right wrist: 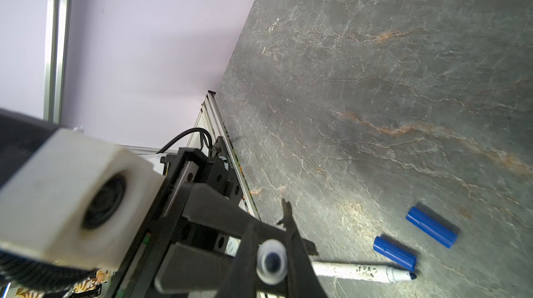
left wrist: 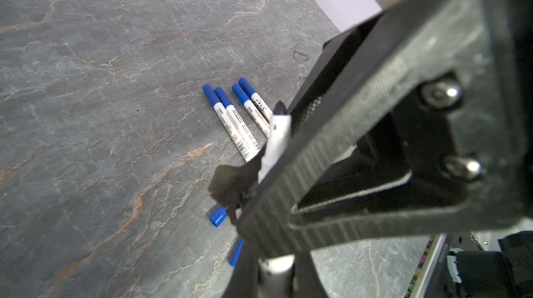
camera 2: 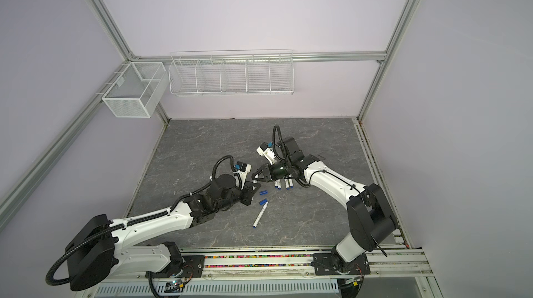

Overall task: Insert the pens into the pen caps
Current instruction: 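Move the right gripper to the loose blue caps and grasp one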

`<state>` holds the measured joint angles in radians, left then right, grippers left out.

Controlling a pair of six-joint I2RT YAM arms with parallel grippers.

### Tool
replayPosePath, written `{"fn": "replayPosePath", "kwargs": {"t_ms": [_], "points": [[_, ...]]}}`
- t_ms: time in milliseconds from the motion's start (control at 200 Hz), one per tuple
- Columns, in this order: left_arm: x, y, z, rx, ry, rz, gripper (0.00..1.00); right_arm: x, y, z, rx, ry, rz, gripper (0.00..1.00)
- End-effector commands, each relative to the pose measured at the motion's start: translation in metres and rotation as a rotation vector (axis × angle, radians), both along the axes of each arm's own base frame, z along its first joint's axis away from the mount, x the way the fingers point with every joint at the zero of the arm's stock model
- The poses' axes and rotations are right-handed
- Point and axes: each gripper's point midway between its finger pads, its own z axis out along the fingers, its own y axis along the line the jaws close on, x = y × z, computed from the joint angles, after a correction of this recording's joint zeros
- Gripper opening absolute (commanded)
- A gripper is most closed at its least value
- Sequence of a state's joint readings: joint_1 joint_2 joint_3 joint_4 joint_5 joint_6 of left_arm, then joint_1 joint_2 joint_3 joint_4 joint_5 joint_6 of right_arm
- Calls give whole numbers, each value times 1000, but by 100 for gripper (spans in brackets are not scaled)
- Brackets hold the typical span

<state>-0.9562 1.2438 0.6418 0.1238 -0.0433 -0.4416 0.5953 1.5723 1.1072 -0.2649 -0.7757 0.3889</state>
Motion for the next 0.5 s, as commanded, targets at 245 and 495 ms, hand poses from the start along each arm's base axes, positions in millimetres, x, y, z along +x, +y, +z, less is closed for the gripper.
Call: {"fn": "replayPosePath", "kwargs": {"t_ms": [245,495], "points": [[6,38,-8,31,25,161,0,0,-21,-34,-172,42,-56,49],[10,73,-25,41,46,326,0,-11,-41,-100,-496,101,-42,50]]}}
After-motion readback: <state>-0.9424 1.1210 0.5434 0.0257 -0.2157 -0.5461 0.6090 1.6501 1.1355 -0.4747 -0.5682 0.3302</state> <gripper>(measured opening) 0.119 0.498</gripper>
